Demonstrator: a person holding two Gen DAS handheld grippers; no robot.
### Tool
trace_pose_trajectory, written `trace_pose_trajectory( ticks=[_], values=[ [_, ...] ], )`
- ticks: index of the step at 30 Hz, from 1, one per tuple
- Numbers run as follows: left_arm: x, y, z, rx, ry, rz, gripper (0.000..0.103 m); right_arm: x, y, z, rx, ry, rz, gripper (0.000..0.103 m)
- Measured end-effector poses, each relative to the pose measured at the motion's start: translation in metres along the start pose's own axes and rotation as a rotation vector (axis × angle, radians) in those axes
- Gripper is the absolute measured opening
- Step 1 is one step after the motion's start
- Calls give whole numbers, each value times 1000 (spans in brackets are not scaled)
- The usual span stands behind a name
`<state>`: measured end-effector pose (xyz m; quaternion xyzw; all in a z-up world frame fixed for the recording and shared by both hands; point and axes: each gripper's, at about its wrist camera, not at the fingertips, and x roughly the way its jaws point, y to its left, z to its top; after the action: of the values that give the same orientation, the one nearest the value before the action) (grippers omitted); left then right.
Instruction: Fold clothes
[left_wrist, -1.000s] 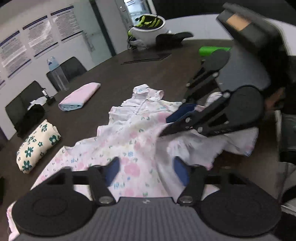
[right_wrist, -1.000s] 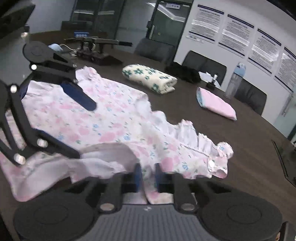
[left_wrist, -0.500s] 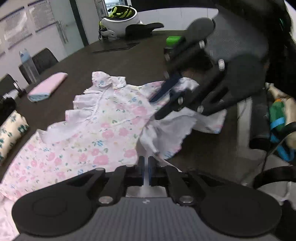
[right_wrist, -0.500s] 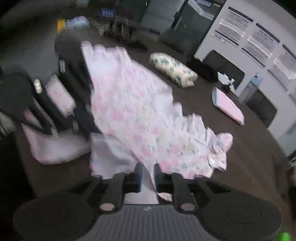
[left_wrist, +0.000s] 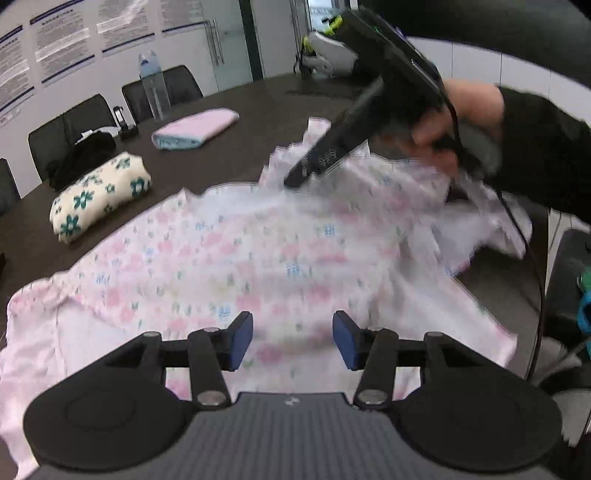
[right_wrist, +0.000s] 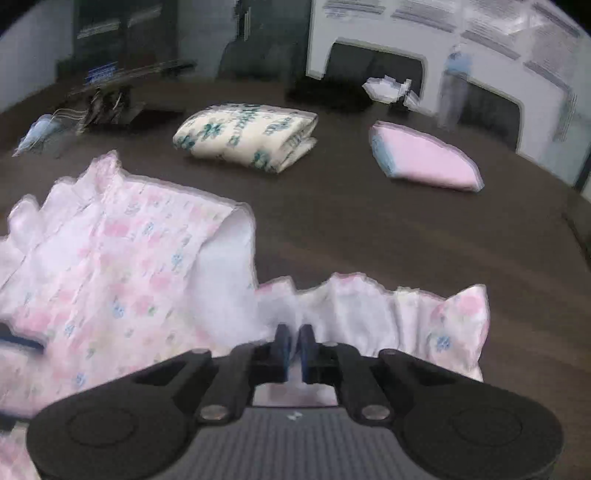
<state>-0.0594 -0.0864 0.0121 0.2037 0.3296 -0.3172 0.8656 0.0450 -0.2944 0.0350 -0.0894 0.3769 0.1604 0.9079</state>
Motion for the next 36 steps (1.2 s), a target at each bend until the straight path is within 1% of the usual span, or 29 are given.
trace_pose_trajectory(
  ticks=[1,2,3,4,5,6,7,8,9,10,11,12,13,15,18,19,21,25,26,27,30,33,36],
  values=[
    [-5,3,-4,-1,-2,0,55,-1,0,-3,11,-5,-15,7],
    [-11,3,-9,-7,3,-2,56,-2,0,-5,22,-9,-30,13],
    [-23,5,-17,-9,-9,-17,56,-7,2,-9,26,-19,-43,14],
    [-34,7,-26,-12,-22,-32,61,-23,8,-16,5,-45,-41,14],
    [-46,9,-34,-14,-34,-47,65,-41,16,-25,-23,-78,-6,14],
    [-57,11,-42,-18,-49,-63,75,-56,22,-34,-49,-102,47,14],
    [-65,11,-50,-28,-69,-84,77,-62,31,-42,-65,-113,100,14],
    [-68,10,-54,-43,-77,-90,76,-69,40,-50,-81,-123,152,13],
    [-68,9,-56,-56,-74,-89,73,-75,48,-59,-97,-134,205,13],
    [-65,7,-56,-65,-54,-87,62,-79,56,-65,-112,-137,246,10],
    [-61,7,-57,-77,-25,-85,56,-76,63,-69,-125,-119,254,7],
    [-62,10,-60,-102,-15,-89,51,-74,69,-72,-138,-101,263,6],
    [-63,12,-63,-124,-8,-89,50,-71,76,-76,-151,-83,271,6],
    [-74,13,-77,-143,-15,-63,50,-67,87,-83,-176,-53,286,7],
    [-90,20,-89,-172,-1,-46,50,-74,87,-99,-204,-65,275,7],
    [-96,22,-93,-182,3,-41,51,-78,89,-100,-206,-66,258,8],
    [-106,27,-101,-198,9,-31,51,-84,93,-102,-212,-73,237,12],
    [-110,30,-96,-182,-50,-22,51,-107,107,-103,-242,-187,386,12],
    [-111,31,-94,-178,-65,-19,51,-108,115,-104,-256,-191,423,11],
    [-111,31,-94,-174,-75,-17,51,-107,121,-107,-276,-186,436,12],
    [-106,31,-105,-164,-28,-6,50,-106,130,-122,-315,-150,438,11],
    [-114,33,-121,-170,-28,0,50,-110,125,-139,-291,-118,449,10],
    [-122,36,-131,-177,-39,1,50,-122,116,-153,-254,-125,449,10]
  ],
)
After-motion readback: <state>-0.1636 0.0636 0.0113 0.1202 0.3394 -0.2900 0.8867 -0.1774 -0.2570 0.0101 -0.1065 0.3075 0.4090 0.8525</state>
